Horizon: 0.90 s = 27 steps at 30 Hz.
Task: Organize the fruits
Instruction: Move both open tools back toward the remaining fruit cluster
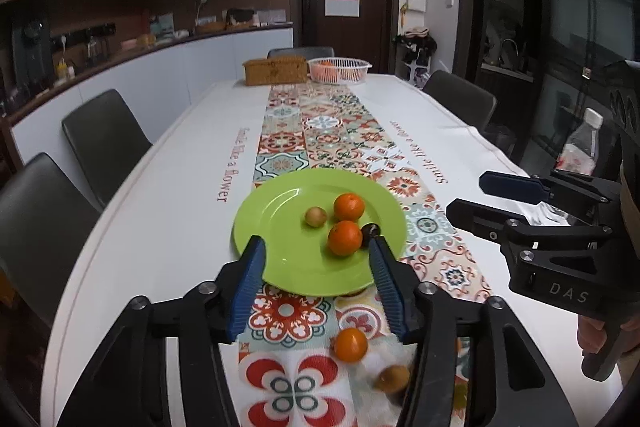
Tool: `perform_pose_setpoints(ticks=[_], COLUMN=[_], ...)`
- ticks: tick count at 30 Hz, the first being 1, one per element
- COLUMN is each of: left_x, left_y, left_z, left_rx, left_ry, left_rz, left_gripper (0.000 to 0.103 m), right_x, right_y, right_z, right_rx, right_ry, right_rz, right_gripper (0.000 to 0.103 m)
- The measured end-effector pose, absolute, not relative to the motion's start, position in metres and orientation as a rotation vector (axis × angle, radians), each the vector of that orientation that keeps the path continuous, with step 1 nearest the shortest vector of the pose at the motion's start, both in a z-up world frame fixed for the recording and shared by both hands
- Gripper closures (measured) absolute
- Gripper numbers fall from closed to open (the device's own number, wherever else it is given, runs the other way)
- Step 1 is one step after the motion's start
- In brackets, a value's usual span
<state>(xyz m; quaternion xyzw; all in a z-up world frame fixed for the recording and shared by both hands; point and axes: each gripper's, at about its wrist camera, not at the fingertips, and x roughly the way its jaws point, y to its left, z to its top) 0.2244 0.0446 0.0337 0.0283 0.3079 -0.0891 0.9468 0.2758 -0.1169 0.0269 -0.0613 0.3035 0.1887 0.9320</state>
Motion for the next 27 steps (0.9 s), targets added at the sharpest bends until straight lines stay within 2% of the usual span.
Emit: perform_pose_setpoints(ticks=[2,12,27], left_x=[0.21,0.152,0.064], left_y=[0.044,0.037,0.022], left_z=[0.04,0.049,0.047], left_rx=[0.057,0.085,0.094], left_ry=[0.613,0.589,0.597], left_rz=[-0.192,-0.21,-0.215], left_gripper=[0.047,0.038,0.036], right_x=[0.262,0.199,0.111], right_y=[-0.119,-0.125,-0.136], right_z=[0.034,0.049,0.041], right_rx=[-0.121,-0.116,-0.168], right_ry=[0.599,0.561,0.555], right_rz=[0.379,0.376,0.415], right_gripper=[0.052,0.052,0.052])
